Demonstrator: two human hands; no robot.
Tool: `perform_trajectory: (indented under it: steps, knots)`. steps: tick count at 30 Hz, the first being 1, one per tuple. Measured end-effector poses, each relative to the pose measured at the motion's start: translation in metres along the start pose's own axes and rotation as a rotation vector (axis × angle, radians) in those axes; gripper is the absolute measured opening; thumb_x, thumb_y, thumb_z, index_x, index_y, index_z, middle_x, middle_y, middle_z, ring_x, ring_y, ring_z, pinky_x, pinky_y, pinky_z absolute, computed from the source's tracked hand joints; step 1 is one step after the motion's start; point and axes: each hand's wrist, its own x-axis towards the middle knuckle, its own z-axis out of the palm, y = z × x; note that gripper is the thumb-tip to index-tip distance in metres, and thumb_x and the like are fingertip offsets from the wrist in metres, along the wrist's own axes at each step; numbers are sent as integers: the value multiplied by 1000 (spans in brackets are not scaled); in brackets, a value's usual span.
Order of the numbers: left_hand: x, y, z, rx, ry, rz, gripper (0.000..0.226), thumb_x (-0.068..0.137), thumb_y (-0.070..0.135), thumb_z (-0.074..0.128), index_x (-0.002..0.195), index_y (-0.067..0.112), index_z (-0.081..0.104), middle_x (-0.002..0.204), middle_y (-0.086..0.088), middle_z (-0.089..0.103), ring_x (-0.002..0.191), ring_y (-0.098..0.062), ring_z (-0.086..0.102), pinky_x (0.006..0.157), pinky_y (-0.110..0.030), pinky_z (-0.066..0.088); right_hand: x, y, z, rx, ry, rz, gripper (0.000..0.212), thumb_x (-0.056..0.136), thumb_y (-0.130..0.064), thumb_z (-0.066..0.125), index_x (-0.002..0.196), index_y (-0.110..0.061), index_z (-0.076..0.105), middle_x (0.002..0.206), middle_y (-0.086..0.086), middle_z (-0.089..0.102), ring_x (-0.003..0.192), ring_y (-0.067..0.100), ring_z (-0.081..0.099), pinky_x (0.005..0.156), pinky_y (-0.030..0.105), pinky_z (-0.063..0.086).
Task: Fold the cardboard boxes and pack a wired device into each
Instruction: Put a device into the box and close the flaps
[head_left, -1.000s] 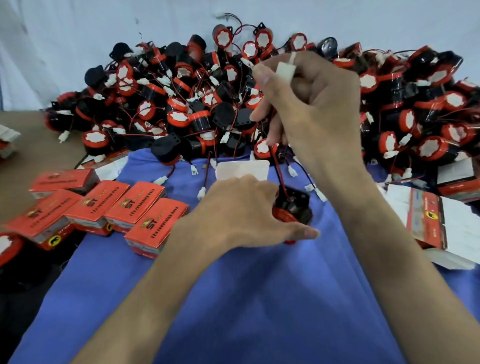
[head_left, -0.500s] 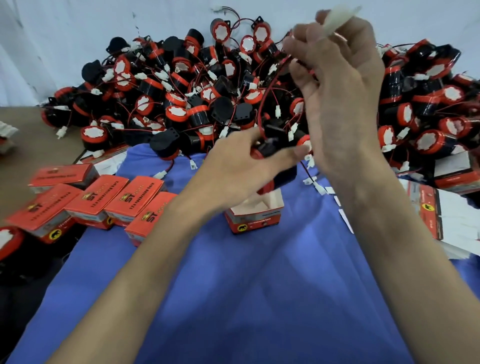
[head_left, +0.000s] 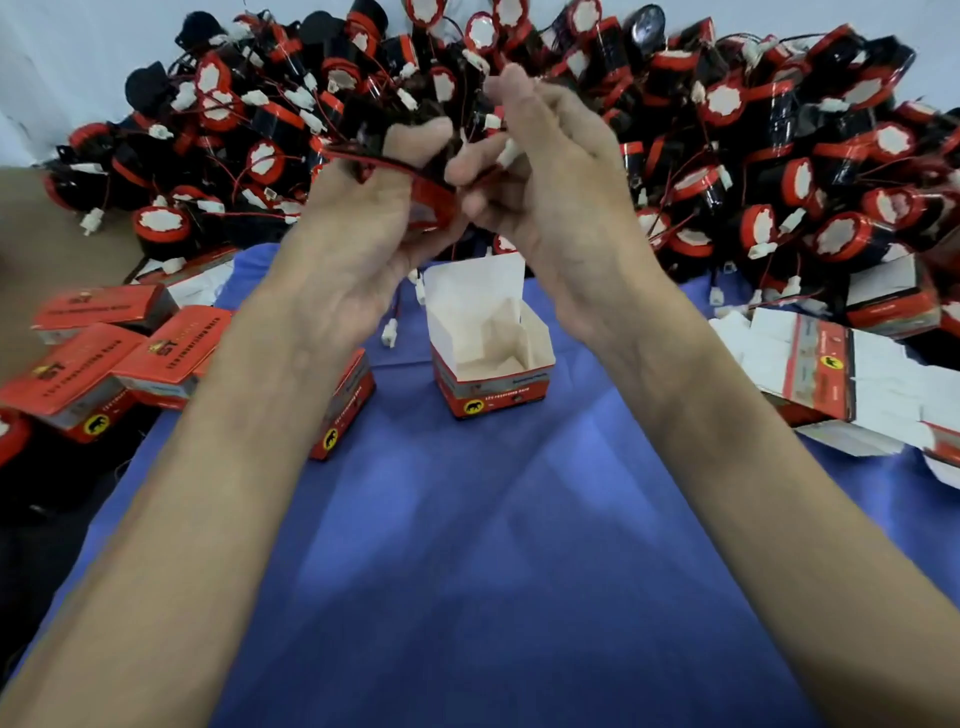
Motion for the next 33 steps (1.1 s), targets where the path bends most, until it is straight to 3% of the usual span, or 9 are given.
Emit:
perform_trajectory:
  steps: [2, 4, 7, 12, 17, 20, 25, 30, 33]
  knots:
    - [5, 2, -4, 67, -24, -29, 8, 89, 11, 64, 82, 15, 65, 67, 4, 67, 65, -8, 64, 66, -21, 54, 1, 4, -4, -20, 3, 70, 16, 102, -19, 44, 113, -8, 47, 51, -7, 57, 48, 8, 50, 52, 21, 45]
    - [3, 3, -6, 106, -56, -58, 10, 84, 6, 68, 84, 16, 64, 71, 3, 68, 71, -11, 66, 66, -23, 55, 5, 3, -9, -27, -17, 181, 11, 101, -14, 44, 111, -10, 45, 50, -6, 52, 45, 7, 44, 48, 21, 40]
    - [4, 0, -9, 91, -153, -86, 18, 76, 20, 70, 92, 16, 62, 78, 1, 68, 77, -13, 66, 72, -26, 56, 12, 4, -15, -125, -128, 303, 11, 101, -8, 41, 112, -10, 45, 54, -3, 46, 42, 7, 38, 44, 20, 35]
    - [-2, -7, -12, 12, -285, -82, 19, 70, 31, 63, 79, 15, 68, 88, -3, 69, 84, -15, 65, 77, -29, 57, 13, 8, -37, -243, -238, 318, 16, 100, -14, 48, 87, -10, 56, 63, -4, 51, 49, 4, 43, 48, 16, 37]
    - [0, -19, -15, 81, -364, -118, 48, 71, 21, 64, 115, 2, 54, 102, -8, 64, 87, -14, 67, 78, -27, 57, 15, 12, -54, -296, -226, 386, 16, 95, -11, 56, 107, -1, 62, 70, 0, 60, 51, 2, 53, 51, 12, 44]
    - [2, -24, -17, 84, -370, -146, 46, 66, 14, 73, 109, 9, 56, 101, -2, 67, 91, -15, 70, 76, -30, 57, 17, 16, -55, -335, -193, 394, 10, 96, -8, 54, 103, -4, 61, 68, -1, 64, 58, 3, 62, 57, 12, 48]
    - [0, -25, -14, 232, -432, -117, 56, 54, 3, 78, 104, 21, 60, 100, 3, 64, 93, -13, 68, 72, -28, 58, 16, 23, -53, -492, -258, 328, 25, 93, 9, 46, 110, 2, 63, 95, 17, 69, 81, 15, 68, 72, 20, 54]
    - [-1, -17, -14, 488, -361, -20, 66, 46, 17, 85, 108, 24, 64, 102, -4, 66, 86, -7, 68, 71, -19, 55, 15, 20, -49, -381, -308, 312, 31, 102, -21, 43, 90, -8, 69, 73, 0, 71, 66, 6, 67, 63, 14, 51]
    - [-3, -16, -11, 613, -280, 33, 65, 49, 20, 91, 109, 23, 66, 101, -1, 70, 87, -9, 69, 66, -16, 53, 15, 14, -52, -347, -372, 323, 50, 96, -53, 42, 95, -15, 75, 94, 7, 74, 83, 9, 69, 70, 14, 51]
